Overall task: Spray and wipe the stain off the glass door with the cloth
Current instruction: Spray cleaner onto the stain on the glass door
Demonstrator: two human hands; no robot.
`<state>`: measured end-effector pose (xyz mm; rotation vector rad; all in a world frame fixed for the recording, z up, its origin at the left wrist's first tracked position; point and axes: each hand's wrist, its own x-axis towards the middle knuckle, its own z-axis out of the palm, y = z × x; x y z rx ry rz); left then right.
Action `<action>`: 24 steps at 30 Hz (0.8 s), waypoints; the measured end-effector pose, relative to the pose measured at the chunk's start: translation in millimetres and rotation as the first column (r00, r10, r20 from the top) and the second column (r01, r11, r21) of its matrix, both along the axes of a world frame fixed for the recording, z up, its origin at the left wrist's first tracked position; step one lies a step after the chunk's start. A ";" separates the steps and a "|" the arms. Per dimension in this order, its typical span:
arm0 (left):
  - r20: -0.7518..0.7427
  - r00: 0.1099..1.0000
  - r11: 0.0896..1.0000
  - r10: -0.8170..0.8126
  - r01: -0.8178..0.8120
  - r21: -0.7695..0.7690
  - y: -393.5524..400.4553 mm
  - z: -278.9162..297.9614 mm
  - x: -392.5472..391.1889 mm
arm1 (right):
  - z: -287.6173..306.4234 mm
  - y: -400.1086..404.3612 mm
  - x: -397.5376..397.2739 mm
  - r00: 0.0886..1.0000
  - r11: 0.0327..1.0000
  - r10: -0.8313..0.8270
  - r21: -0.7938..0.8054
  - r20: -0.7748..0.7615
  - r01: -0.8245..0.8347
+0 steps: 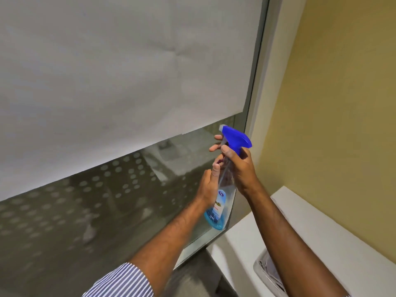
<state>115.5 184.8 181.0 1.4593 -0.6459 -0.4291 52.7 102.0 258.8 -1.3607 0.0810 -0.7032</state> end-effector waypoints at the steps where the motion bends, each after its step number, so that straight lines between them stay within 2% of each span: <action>1: -0.004 0.999 0.999 0.034 -0.034 -0.012 17.2 0.7 4.4 | 1.1 16.6 5.8 0.999 0.999 0.036 -0.001 0.012 -0.036; 4: -0.023 0.991 0.991 0.132 -0.133 -0.022 72.3 1.3 19.5 | 6.9 71.0 19.9 0.992 0.992 0.123 -0.018 0.029 -0.122; 11: -0.074 0.973 0.966 0.218 -0.225 -0.126 210.8 34.6 7.4 | 24.4 206.4 31.4 0.959 0.957 0.283 -0.068 0.025 -0.281; 15: -0.067 0.903 0.901 0.424 -0.428 -0.067 300.2 38.3 0.8 | 34.6 291.6 29.6 0.919 0.919 0.391 -0.084 0.049 -0.386; 18: -0.006 0.855 0.855 0.519 -0.519 -0.006 368.0 44.3 -8.5 | 40.7 355.0 30.3 0.880 0.879 0.472 -0.100 0.051 -0.465; 19: -0.029 0.847 0.847 0.531 -0.531 -0.009 390.1 45.4 -10.5 | 42.6 376.2 30.7 0.861 0.859 0.506 -0.111 0.047 -0.499; 24: -0.010 0.794 0.784 0.607 -0.601 -0.152 498.6 62.7 -30.6 | 52.5 483.3 25.4 0.741 0.744 0.667 -0.128 0.080 -0.656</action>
